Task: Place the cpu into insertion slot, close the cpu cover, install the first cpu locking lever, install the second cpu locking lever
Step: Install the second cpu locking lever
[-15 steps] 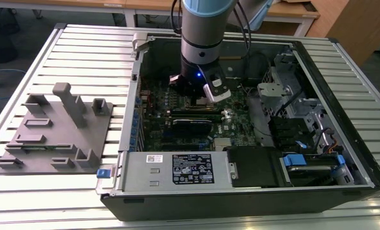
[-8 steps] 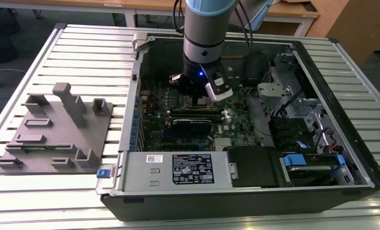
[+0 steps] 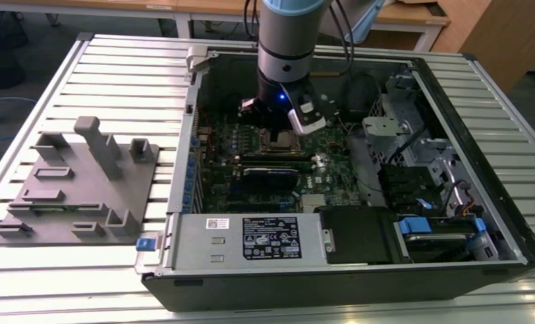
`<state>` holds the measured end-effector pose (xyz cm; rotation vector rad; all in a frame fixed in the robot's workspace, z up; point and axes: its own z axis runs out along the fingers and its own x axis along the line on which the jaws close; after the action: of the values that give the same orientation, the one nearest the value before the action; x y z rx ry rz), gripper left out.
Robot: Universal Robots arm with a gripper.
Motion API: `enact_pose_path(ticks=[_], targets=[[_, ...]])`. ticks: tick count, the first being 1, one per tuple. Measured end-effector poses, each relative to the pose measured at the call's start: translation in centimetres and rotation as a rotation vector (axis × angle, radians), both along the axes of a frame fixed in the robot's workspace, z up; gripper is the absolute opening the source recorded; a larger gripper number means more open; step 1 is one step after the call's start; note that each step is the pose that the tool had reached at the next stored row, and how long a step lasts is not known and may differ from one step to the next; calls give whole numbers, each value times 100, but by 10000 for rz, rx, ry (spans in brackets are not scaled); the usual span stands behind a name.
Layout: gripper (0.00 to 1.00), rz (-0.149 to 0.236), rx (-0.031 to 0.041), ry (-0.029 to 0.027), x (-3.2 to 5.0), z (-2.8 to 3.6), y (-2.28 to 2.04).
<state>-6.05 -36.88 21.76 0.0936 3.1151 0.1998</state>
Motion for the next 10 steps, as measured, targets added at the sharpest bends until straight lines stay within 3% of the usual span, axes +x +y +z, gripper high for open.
enact_pose_path(ticks=[5,10], targets=[[11,3,1,1,19,-6,54],[11,0,0,1,108,-10,80]])
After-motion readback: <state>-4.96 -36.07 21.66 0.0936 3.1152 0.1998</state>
